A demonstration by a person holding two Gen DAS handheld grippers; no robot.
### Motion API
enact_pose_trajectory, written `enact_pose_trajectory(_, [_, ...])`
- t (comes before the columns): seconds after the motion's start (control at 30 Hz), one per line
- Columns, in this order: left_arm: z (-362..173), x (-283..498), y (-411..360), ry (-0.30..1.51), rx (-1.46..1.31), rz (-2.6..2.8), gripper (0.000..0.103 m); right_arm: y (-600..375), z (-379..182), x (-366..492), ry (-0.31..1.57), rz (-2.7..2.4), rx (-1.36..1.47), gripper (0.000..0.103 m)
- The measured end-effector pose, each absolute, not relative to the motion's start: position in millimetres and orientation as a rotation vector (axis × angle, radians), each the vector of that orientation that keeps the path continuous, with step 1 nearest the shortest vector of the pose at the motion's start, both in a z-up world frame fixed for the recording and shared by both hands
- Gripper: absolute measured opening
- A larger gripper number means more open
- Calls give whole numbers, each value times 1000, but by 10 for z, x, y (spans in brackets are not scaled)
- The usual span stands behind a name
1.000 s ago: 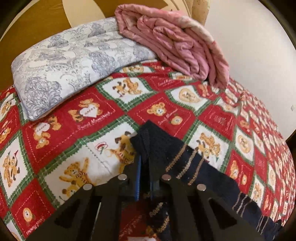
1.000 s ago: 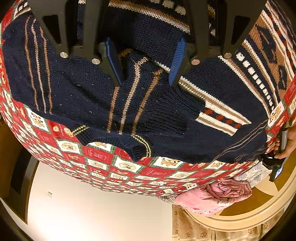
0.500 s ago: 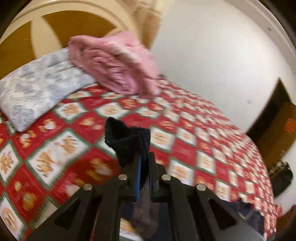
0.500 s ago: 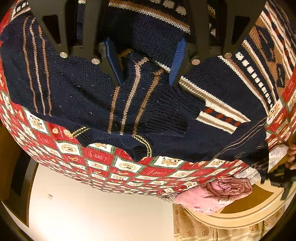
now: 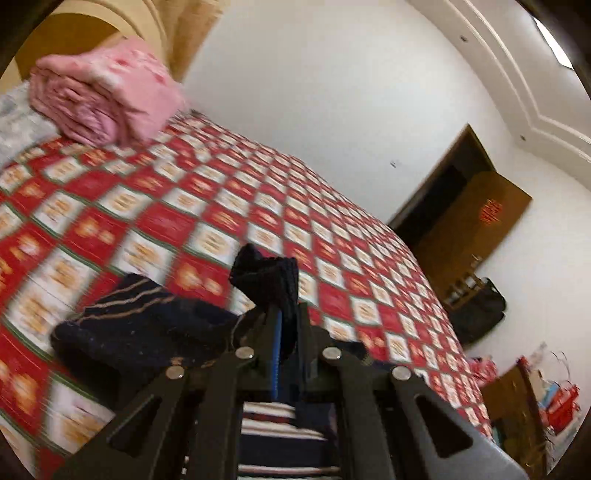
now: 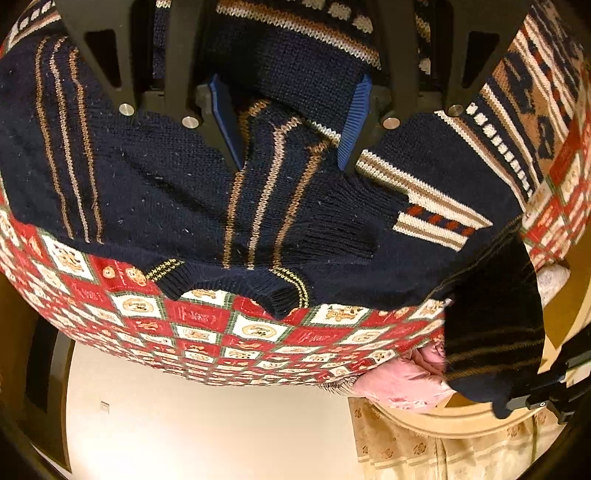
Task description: Fold small clothes
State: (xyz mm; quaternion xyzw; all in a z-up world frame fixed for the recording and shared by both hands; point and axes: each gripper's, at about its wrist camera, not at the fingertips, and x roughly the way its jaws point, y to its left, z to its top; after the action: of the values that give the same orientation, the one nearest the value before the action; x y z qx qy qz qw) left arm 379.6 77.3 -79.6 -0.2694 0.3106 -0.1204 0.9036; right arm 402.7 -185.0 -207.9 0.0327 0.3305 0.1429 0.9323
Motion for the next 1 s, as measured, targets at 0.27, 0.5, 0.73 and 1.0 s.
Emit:
enact_pose_trajectory(0.27, [-1313,3911,-128,748,-472,-294,7,-2169,-2105,4046,665,328,277,62])
enact_pose_trajectory(0.5, [-1330,3804,-466,772,-364,-359,13,-2417,-2141,4057,639,325,438,62])
enact_pose_trajectory(0.73, [-997,3385,-453,622,-212,-384,62,-2643,-2225,4093,633,377,617,62])
enact_pose_trajectory(1.0, [-1313,3292,404,598,-25,49,65,-2581,-2122,3974,617,498,663,62])
